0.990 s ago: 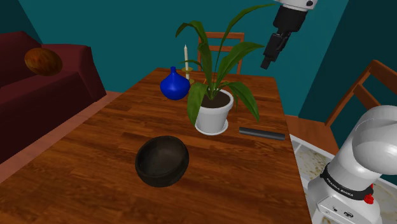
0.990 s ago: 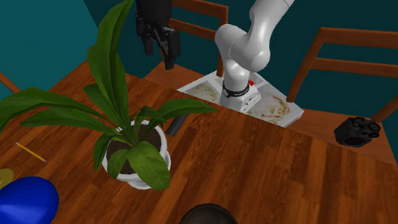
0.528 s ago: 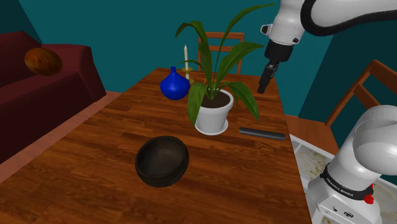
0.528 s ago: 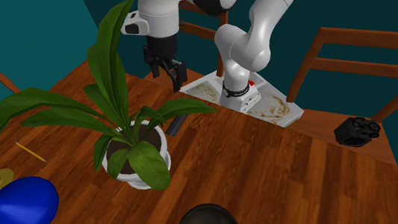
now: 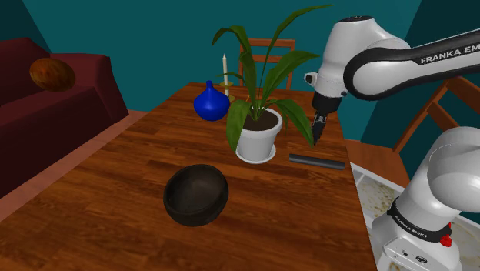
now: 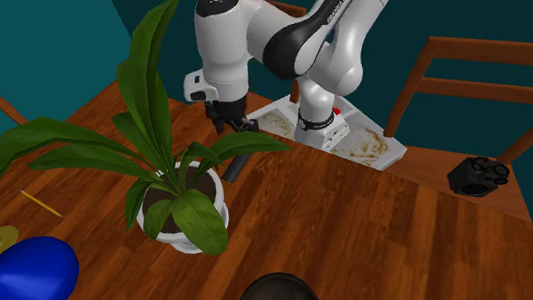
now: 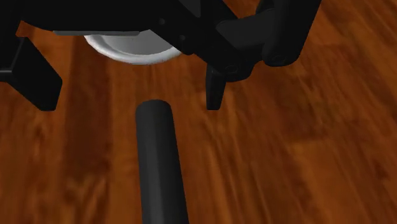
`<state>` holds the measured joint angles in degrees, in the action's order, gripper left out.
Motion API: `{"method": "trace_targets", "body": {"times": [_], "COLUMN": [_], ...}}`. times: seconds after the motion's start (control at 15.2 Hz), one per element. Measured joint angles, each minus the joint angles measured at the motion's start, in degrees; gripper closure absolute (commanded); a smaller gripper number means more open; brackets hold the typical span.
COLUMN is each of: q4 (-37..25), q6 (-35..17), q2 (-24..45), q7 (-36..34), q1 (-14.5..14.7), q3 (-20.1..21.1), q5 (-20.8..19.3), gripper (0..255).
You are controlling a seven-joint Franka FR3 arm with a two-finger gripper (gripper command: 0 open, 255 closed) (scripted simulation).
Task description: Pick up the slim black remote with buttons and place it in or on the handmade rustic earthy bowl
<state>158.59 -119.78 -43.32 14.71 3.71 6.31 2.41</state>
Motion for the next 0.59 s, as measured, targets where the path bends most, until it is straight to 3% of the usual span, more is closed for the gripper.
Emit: {"method": "trace_targets", "body": {"times": [0.59], "q4": [7.7], "q6": [-14.6], "q2": [9.3], "q7": [2.5], "q1": [-0.5], "q3": [0.9], "q5": [-2.7], "gripper": [0]}}
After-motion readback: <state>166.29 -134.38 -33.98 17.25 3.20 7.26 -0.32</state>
